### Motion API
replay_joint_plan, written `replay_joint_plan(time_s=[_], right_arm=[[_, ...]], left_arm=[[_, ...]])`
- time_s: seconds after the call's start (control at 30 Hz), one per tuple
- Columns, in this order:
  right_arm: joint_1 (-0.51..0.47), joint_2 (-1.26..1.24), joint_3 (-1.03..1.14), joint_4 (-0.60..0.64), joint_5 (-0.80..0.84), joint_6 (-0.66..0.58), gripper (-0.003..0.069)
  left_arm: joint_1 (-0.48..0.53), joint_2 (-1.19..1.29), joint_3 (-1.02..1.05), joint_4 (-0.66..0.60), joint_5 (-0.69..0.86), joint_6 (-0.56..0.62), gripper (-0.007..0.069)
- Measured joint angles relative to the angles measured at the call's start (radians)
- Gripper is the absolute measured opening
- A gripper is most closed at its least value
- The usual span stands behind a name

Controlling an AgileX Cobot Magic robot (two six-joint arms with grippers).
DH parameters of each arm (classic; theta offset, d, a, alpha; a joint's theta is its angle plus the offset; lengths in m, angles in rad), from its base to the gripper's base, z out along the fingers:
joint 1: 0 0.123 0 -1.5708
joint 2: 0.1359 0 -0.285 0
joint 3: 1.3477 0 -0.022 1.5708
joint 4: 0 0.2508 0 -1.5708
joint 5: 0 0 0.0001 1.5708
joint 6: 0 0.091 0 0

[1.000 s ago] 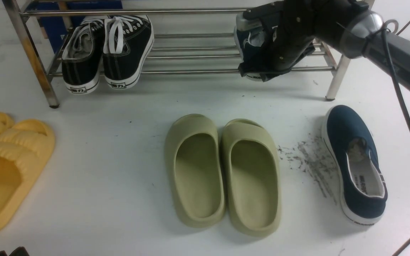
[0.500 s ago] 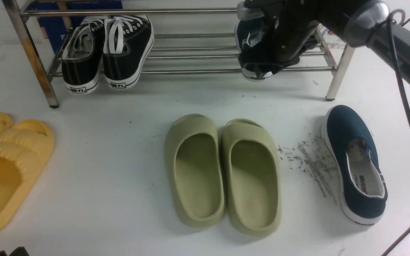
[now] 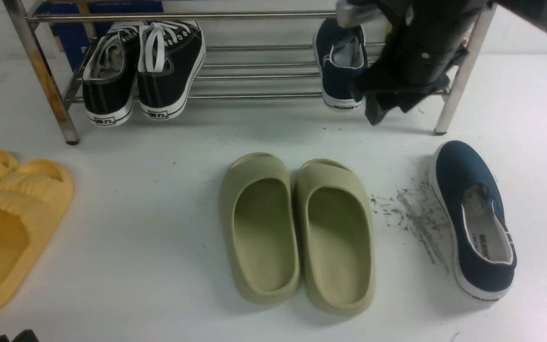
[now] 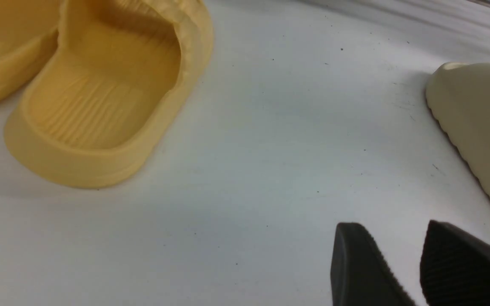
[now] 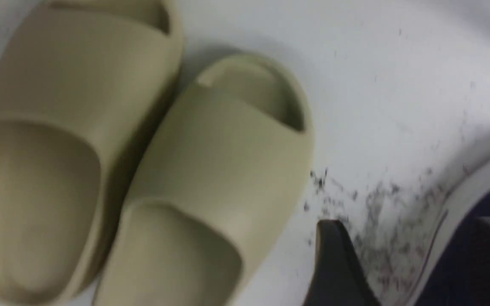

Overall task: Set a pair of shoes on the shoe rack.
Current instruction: Use the right arm to grab the shoe closest to it, then use the right arm to put a shoe into the shoe rack

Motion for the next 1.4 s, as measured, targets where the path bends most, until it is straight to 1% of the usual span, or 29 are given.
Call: replay_joint_plan(time_s=[0.1, 0.23, 0.33, 0.37, 0.4, 0.47, 0.57, 0.67, 0.73, 0.8, 0.83, 0.93, 1.0, 1.2, 1.3, 1.4], right_arm=[[0.0, -0.128, 0.223, -0.048, 0.0, 0.052, 0.0401], [0.0, -0.207, 0.471, -0.14, -0.036, 0.174, 0.0396], [0.0, -0.204, 0.583, -0.177, -0.109, 0.247, 0.0396], [0.0, -0.195, 0.63, -0.179, -0.156, 0.272, 0.0396], [0.0, -0.194, 0.635, -0.179, -0.163, 0.28, 0.0396], [0.0, -0.174, 0.683, -0.181, -0.238, 0.323, 0.0396], [0.0, -0.142, 0.698, -0.183, -0.294, 0.354, 0.0396], [0.0, -0.119, 0.698, -0.184, -0.311, 0.361, 0.0393], [0.0, -0.101, 0.698, -0.184, -0.315, 0.361, 0.0374], [0.0, -0.091, 0.698, -0.179, -0.315, 0.361, 0.0287], [0.0, -0.09, 0.698, -0.179, -0.315, 0.361, 0.0269], [-0.003, -0.091, 0.698, -0.178, -0.308, 0.362, 0.0081], [-0.003, -0.1, 0.698, -0.178, -0.296, 0.362, 0.0028], [0.014, -0.229, 0.698, -0.145, -0.224, 0.352, 0.0027], [0.021, -0.311, 0.647, -0.119, -0.196, 0.314, 0.0027], [0.021, -0.324, 0.571, -0.117, -0.18, 0.304, 0.0027]], left_arm=[[0.0, 0.0, 0.0, 0.0, 0.0, 0.0, 0.0239], [0.0, 0.0, 0.0, 0.0, 0.0, 0.0, 0.0239], [0.0, 0.0, 0.0, 0.0, 0.0, 0.0, 0.0239], [0.0, 0.0, 0.0, 0.0, 0.0, 0.0, 0.0239], [0.0, 0.0, 0.0, 0.0, 0.0, 0.0, 0.0239], [0.0, 0.0, 0.0, 0.0, 0.0, 0.0, 0.0239], [0.0, 0.0, 0.0, 0.0, 0.0, 0.0, 0.0239], [0.0, 0.0, 0.0, 0.0, 0.0, 0.0, 0.0239], [0.0, 0.0, 0.0, 0.0, 0.0, 0.0, 0.0239], [0.0, 0.0, 0.0, 0.0, 0.0, 0.0, 0.0239], [0.0, 0.0, 0.0, 0.0, 0.0, 0.0, 0.0239], [0.0, 0.0, 0.0, 0.0, 0.0, 0.0, 0.0239], [0.0, 0.0, 0.0, 0.0, 0.0, 0.0, 0.0239], [0.0, 0.0, 0.0, 0.0, 0.0, 0.0, 0.0239], [0.0, 0.0, 0.0, 0.0, 0.0, 0.0, 0.0239], [0.0, 0.0, 0.0, 0.0, 0.0, 0.0, 0.0239]])
